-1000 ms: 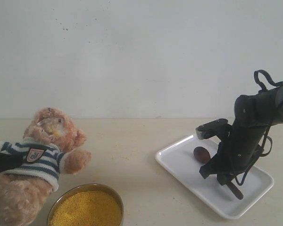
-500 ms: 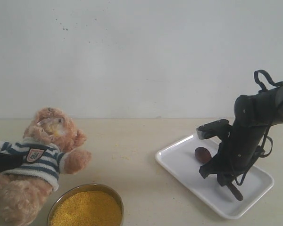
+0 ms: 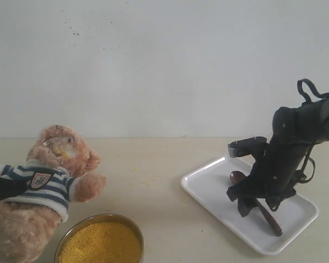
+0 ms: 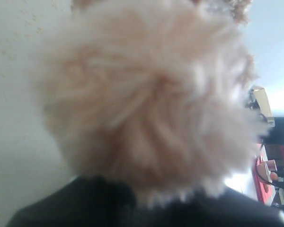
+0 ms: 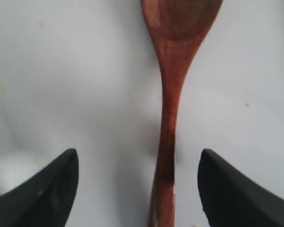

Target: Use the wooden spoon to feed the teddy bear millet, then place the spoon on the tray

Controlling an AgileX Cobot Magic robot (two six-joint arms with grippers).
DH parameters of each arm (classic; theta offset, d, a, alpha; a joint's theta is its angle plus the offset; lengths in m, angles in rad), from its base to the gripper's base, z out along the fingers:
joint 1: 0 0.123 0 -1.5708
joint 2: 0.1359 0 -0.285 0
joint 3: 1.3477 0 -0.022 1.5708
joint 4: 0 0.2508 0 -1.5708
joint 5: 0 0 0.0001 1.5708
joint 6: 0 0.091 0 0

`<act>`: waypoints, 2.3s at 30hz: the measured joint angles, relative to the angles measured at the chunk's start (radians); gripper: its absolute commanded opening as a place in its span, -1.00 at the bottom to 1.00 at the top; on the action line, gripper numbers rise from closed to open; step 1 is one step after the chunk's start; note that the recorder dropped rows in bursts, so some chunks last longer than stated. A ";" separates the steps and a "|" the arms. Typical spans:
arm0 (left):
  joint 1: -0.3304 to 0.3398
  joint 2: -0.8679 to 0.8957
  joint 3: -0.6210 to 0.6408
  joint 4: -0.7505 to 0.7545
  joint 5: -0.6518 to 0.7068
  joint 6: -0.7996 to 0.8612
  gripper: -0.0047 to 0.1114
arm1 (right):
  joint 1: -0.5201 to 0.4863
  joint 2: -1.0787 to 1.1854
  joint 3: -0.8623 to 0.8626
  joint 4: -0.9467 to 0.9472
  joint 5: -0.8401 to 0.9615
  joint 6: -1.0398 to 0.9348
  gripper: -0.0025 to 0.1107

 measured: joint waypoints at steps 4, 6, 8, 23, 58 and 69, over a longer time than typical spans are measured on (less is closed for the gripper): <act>0.000 0.000 0.000 0.000 0.000 0.000 -0.85 | 0.000 -0.070 -0.059 0.011 0.073 0.002 0.23; 0.000 0.000 0.000 0.000 0.000 0.000 -0.85 | 0.000 -0.120 -0.089 0.011 0.100 0.002 0.18; 0.000 0.000 0.000 0.000 0.000 0.000 -0.85 | 0.000 -0.180 -0.109 0.014 0.120 0.017 -0.01; 0.000 0.000 0.000 0.000 0.000 0.006 -0.85 | 0.000 -0.303 -0.075 -0.088 0.354 0.066 -0.94; 0.000 0.000 0.000 -0.064 0.046 0.010 -0.85 | -0.007 -1.684 0.654 -0.463 -0.277 0.423 -0.94; 0.000 0.000 0.000 -0.058 0.075 0.014 -0.85 | -0.007 -1.752 1.010 -0.467 -0.675 0.545 -0.96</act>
